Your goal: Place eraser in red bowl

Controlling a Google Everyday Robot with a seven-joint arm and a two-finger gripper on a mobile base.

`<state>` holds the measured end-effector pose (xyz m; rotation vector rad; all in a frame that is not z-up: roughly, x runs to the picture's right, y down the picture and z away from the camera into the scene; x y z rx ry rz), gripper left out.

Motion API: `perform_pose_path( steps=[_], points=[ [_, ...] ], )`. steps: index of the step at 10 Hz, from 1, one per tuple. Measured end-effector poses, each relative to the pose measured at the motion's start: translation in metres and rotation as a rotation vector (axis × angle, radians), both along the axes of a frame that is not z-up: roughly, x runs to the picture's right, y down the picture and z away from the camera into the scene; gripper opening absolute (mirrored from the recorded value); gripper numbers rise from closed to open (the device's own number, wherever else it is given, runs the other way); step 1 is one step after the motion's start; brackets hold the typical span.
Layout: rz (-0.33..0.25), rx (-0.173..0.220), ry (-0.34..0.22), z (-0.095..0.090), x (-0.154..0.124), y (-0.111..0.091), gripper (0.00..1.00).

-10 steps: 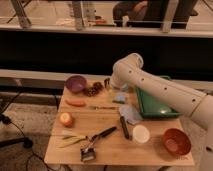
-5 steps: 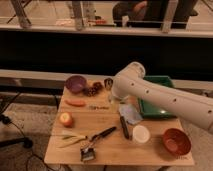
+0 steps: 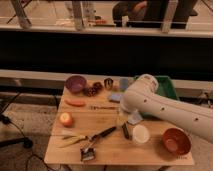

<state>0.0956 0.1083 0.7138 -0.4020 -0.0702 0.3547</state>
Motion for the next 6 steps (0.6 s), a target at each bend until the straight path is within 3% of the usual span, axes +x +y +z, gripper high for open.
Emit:
perform_pose_path(
  steps=[3, 6],
  points=[
    [0.079, 0.009, 0.026, 0.004, 0.004, 0.015, 0.8],
    [0.124, 0.023, 0.035, 0.009, 0.0, 0.027, 0.8]
  ],
)
